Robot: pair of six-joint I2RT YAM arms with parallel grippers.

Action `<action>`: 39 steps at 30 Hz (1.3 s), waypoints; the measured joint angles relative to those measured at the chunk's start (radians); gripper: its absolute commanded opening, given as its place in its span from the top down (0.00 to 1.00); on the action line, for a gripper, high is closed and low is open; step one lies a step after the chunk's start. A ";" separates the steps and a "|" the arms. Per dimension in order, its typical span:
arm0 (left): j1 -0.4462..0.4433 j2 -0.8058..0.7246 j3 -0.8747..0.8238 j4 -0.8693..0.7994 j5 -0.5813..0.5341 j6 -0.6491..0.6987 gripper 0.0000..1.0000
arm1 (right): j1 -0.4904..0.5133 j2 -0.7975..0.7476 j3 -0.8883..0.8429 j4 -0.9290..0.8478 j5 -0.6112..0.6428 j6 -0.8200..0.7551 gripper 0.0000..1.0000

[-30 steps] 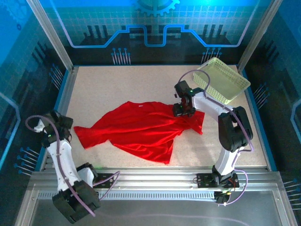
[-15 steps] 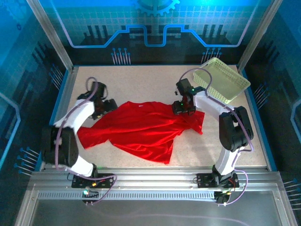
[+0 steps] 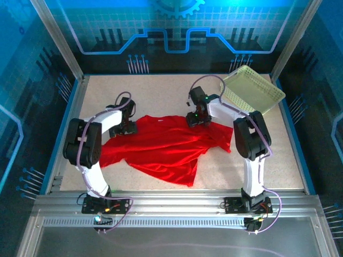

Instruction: Fold the inside-out t-shirt

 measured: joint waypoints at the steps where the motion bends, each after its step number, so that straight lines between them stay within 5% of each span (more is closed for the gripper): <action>1: 0.000 0.003 0.008 -0.003 -0.005 -0.002 0.22 | 0.004 0.010 0.005 -0.003 0.000 -0.005 0.56; 7: 0.036 0.009 0.014 -0.003 -0.010 -0.007 0.55 | 0.019 0.053 0.065 -0.011 0.040 -0.006 0.91; 12: 0.085 0.020 0.017 -0.003 0.006 -0.022 0.77 | 0.014 0.061 0.127 -0.010 0.091 -0.008 0.97; 20: 0.108 0.031 0.035 -0.006 0.028 -0.027 0.97 | 0.003 0.060 0.153 -0.006 0.108 -0.013 1.00; 29: 0.109 -0.027 0.017 0.006 0.045 -0.030 1.00 | 0.001 -0.005 0.119 0.027 0.103 -0.029 1.00; 39: 0.109 -0.451 0.014 0.028 0.101 -0.031 1.00 | 0.045 -0.189 0.101 0.064 0.106 -0.081 1.00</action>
